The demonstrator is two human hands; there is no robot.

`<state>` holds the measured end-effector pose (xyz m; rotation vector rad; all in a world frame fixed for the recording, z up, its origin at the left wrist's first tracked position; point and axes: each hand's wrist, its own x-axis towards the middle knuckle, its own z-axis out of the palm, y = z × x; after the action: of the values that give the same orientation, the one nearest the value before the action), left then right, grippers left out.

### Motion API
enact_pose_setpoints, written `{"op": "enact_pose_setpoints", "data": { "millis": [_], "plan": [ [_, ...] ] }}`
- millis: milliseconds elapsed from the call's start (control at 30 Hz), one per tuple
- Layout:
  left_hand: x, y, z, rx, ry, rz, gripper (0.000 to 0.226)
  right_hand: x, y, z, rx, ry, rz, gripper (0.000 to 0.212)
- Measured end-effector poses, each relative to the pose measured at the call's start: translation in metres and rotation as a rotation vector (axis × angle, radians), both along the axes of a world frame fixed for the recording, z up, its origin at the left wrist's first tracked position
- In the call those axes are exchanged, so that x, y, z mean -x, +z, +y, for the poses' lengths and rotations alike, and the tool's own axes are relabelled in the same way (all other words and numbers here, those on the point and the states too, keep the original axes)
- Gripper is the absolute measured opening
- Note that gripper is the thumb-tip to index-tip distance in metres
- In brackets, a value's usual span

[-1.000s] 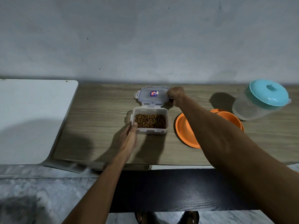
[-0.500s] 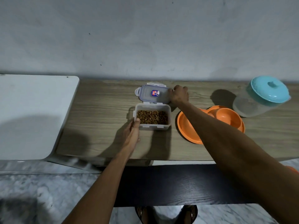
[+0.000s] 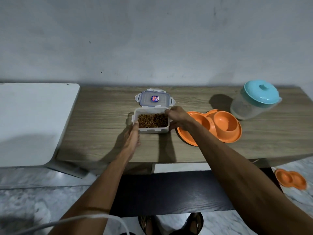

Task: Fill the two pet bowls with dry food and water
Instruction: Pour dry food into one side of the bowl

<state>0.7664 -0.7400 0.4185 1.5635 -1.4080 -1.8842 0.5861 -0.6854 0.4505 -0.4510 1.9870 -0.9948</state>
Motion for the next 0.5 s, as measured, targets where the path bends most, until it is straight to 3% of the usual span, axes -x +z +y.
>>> {"op": "enact_pose_setpoints", "data": {
  "millis": [133,267,367,500],
  "plan": [
    [0.000,0.000,0.006,0.025,0.019,-0.031,0.044,0.005,0.017,0.013,0.055,-0.065,-0.045,0.017],
    [0.008,0.002,0.010,0.116,-0.001,-0.149,0.062,0.033,0.047,0.041,0.173,-0.163,0.019,0.008],
    [0.027,0.016,0.027,0.324,-0.136,-0.257,0.043,0.062,0.066,0.075,0.203,-0.231,0.100,0.016],
    [0.067,0.016,0.050,0.539,-0.424,-0.272,0.046,0.090,0.080,0.118,0.207,-0.317,0.203,0.018]
  ]
}}
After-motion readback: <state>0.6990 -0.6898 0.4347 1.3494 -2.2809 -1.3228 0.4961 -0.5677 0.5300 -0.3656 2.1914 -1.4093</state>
